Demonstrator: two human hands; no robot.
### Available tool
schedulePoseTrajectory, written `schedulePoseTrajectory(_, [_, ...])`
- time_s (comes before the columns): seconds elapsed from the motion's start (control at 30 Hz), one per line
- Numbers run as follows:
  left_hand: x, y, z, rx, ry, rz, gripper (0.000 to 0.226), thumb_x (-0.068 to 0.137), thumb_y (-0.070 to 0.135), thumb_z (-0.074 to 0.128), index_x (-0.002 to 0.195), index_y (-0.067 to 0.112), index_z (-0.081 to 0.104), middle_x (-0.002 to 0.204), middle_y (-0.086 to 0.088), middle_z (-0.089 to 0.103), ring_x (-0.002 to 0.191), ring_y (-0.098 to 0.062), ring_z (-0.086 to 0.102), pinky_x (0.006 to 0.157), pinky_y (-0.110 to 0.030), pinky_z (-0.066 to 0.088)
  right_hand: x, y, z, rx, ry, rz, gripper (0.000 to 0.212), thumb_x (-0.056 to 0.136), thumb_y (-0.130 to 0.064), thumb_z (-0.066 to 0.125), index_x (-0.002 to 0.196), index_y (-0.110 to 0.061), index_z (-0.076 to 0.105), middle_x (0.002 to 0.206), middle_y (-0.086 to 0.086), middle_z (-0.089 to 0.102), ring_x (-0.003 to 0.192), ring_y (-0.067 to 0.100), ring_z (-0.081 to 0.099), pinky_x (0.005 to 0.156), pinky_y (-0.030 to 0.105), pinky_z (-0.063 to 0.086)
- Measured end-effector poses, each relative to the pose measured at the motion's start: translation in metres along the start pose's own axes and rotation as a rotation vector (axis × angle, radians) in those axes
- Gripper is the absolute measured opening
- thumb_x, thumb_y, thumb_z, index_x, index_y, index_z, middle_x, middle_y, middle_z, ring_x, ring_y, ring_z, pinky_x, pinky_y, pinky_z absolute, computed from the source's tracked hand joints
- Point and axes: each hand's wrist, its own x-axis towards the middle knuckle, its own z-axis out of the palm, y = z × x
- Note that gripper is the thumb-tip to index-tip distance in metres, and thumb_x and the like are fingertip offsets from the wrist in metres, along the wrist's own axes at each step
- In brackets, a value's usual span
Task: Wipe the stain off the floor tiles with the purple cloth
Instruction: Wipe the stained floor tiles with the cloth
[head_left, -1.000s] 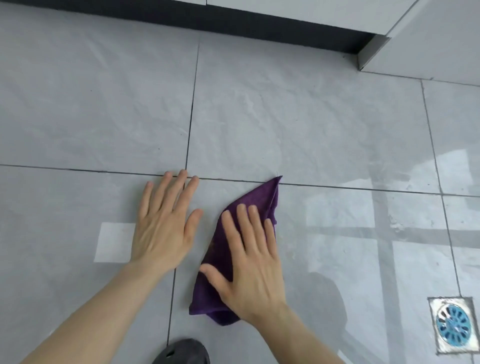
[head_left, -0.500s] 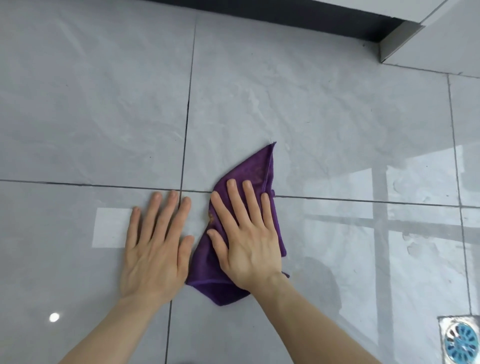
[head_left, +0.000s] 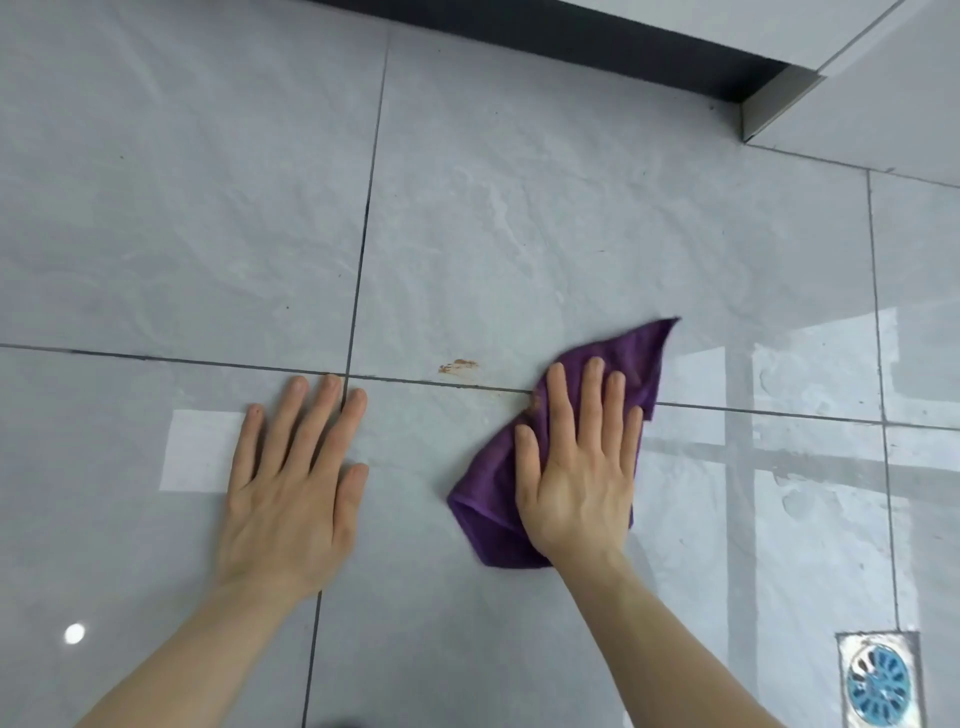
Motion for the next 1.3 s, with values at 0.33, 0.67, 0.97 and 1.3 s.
schedulePoseTrajectory(0.33, [0.0, 0.001, 0.002, 0.023, 0.01, -0.001, 0.066, 0.099, 0.039, 0.032, 0.161, 0.022, 0.02, 0.17, -0.001, 0.022, 0.159, -0.024, 0.011, 0.127, -0.055, 0.013, -0.093, 0.008, 0.016, 0.052, -0.001, 0.231, 0.069, 0.098, -0.047, 0.035, 0.158, -0.015, 0.029, 0.17, 0.015, 0.013, 0.158, 0.035, 0.003, 0.125, 0.061, 0.01])
schedulePoseTrajectory(0.67, [-0.002, 0.003, 0.001, 0.021, 0.03, -0.004, 0.066, 0.099, 0.04, 0.029, 0.161, 0.021, 0.019, 0.171, -0.003, 0.02, 0.159, -0.025, 0.012, 0.127, -0.055, 0.014, -0.024, -0.05, 0.009, 0.091, -0.006, 0.027, 0.066, 0.104, -0.051, 0.032, 0.161, -0.02, 0.019, 0.171, 0.01, 0.007, 0.159, 0.029, -0.003, 0.127, 0.054, 0.006])
schedulePoseTrajectory(0.97, [-0.002, 0.003, 0.0, 0.012, 0.05, 0.013, 0.064, 0.1, 0.04, 0.026, 0.161, 0.022, 0.02, 0.17, -0.002, 0.022, 0.159, -0.023, 0.011, 0.128, -0.053, 0.011, -0.012, -0.032, -0.026, 0.408, 0.174, 0.02, 0.015, 0.097, -0.009, 0.055, 0.102, -0.023, 0.06, 0.099, -0.006, 0.069, 0.092, 0.023, 0.062, 0.085, 0.041, 0.05])
schedulePoseTrajectory(1.3, [-0.002, 0.003, -0.001, -0.009, 0.069, 0.002, 0.064, 0.099, 0.04, 0.028, 0.16, 0.021, 0.024, 0.169, -0.002, 0.025, 0.159, -0.023, 0.013, 0.128, -0.053, 0.012, 0.0, 0.0, -0.091, 0.687, -0.227, 0.176, 0.008, 0.096, -0.026, 0.062, 0.102, -0.03, 0.064, 0.095, -0.014, 0.069, 0.088, 0.006, 0.064, 0.081, 0.032, 0.054])
